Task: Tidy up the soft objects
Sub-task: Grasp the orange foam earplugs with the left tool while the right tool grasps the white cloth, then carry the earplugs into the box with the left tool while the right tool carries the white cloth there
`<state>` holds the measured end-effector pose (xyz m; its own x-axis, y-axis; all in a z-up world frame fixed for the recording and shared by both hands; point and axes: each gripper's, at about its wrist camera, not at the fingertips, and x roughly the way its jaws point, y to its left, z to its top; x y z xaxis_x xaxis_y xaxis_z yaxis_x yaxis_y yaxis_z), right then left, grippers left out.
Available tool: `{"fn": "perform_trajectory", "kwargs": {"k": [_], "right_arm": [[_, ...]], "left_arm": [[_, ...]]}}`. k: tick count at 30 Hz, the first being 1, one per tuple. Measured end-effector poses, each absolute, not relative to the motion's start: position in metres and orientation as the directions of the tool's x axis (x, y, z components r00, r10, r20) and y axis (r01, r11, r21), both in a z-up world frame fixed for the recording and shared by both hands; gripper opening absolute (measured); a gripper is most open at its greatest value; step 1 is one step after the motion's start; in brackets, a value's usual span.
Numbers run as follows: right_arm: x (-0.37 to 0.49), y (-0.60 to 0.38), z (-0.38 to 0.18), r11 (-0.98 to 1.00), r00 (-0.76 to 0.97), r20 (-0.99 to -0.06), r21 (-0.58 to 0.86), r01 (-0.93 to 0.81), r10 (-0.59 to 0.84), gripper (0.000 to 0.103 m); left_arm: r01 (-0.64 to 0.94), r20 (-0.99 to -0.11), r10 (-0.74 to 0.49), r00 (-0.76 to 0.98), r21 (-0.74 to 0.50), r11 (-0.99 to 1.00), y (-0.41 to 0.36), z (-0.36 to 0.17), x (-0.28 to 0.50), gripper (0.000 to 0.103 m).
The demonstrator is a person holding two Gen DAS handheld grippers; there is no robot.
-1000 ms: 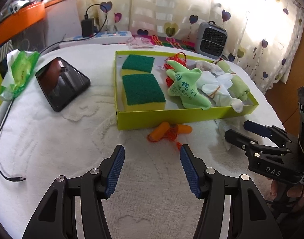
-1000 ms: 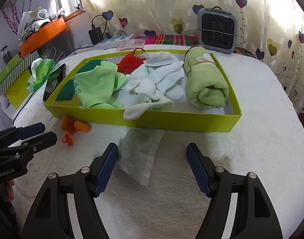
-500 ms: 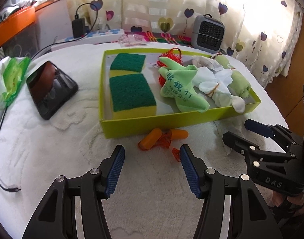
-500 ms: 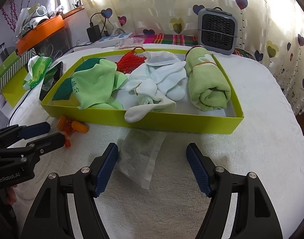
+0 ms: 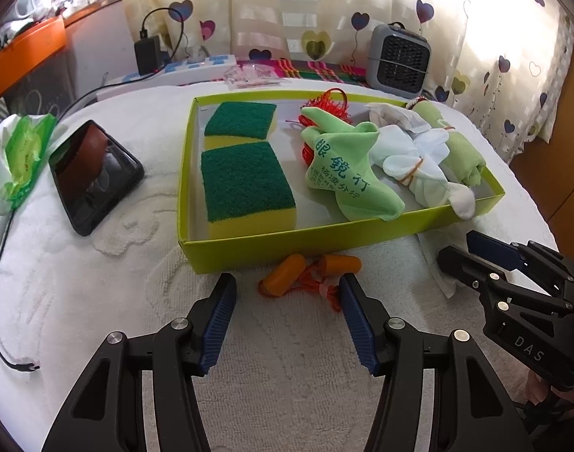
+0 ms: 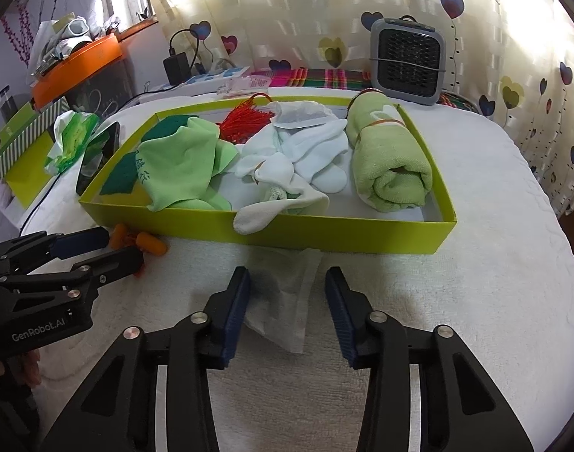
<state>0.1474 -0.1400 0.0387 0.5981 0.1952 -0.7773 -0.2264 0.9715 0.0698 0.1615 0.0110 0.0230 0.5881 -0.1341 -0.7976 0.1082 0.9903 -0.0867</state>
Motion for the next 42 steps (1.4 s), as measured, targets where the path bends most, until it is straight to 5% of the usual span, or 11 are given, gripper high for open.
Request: {"fn": "perform_trajectory", "kwargs": {"k": [10, 24, 42], "right_arm": [[0.146, -0.139, 0.039, 0.967, 0.595, -0.773, 0.088, -0.240, 0.218, 0.026], [0.143, -0.138, 0.040, 0.962, 0.600, -0.765, 0.094, -0.257, 0.235, 0.013], [0.131, -0.142, 0.050, 0.960, 0.617, -0.745, 0.115, -0.254, 0.252, 0.011]], "left_arm": [[0.095, -0.791, -0.140, 0.596, -0.104, 0.990, 0.018, 0.023, 0.162, 0.019], [0.101, -0.782, -0.155, 0.603, -0.119, 0.988, 0.019, 0.025, 0.158, 0.018], [0.120, -0.752, -0.179, 0.634, -0.134, 0.984, 0.018, 0.039, 0.146, 0.018]]}}
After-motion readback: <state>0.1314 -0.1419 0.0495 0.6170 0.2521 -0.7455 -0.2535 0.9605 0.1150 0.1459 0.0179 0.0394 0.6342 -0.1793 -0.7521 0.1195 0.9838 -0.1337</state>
